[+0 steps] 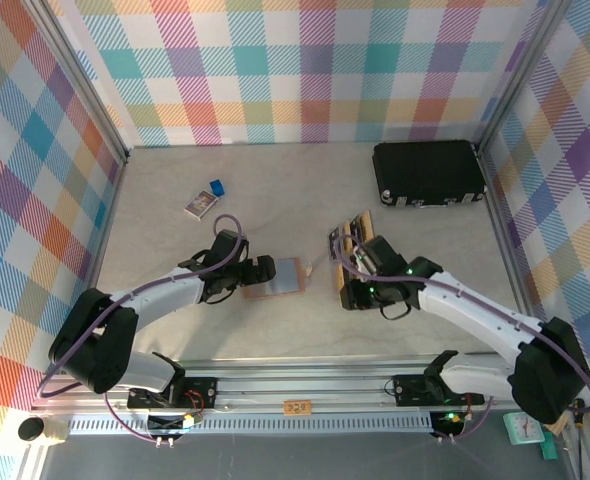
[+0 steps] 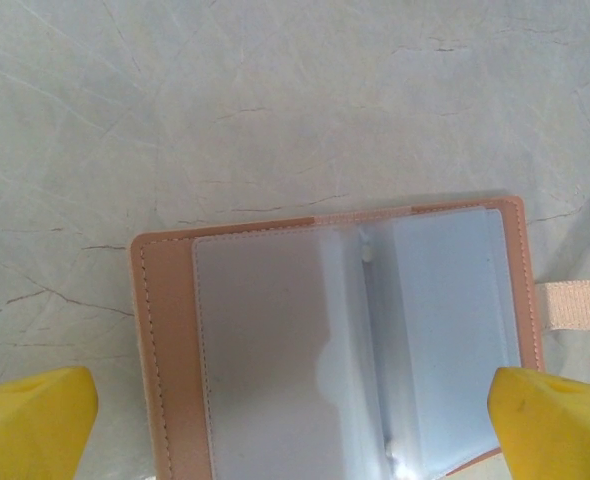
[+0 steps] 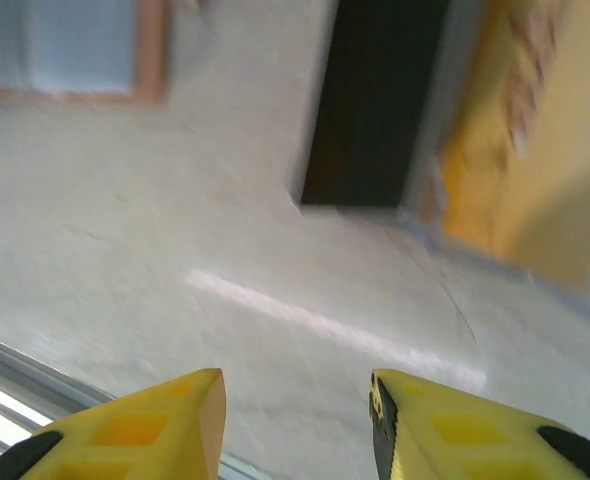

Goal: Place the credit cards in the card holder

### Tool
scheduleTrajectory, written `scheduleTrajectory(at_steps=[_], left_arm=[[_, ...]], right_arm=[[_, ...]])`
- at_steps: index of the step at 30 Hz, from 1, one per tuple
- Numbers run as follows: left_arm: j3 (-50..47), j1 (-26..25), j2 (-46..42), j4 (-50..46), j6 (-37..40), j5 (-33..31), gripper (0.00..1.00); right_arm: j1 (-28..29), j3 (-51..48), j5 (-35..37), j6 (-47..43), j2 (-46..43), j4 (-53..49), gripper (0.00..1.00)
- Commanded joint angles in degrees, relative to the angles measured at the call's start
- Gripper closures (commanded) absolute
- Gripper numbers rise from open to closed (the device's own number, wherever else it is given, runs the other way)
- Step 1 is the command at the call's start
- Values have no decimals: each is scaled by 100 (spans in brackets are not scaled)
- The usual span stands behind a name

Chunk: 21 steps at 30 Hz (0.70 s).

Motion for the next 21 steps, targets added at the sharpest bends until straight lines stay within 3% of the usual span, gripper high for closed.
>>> scheduleTrajectory(at_steps=[1, 9, 21], left_arm=[[121, -61, -19, 125, -103, 46, 0], [127, -69, -97, 13, -140, 4, 0], [48, -76, -338, -176, -125, -97, 0]], right_arm=[[25, -361, 118, 313, -92, 156, 57], [20, -665, 957, 724, 465, 1315, 61], [-110, 233, 1575, 547, 1737, 2036, 63]])
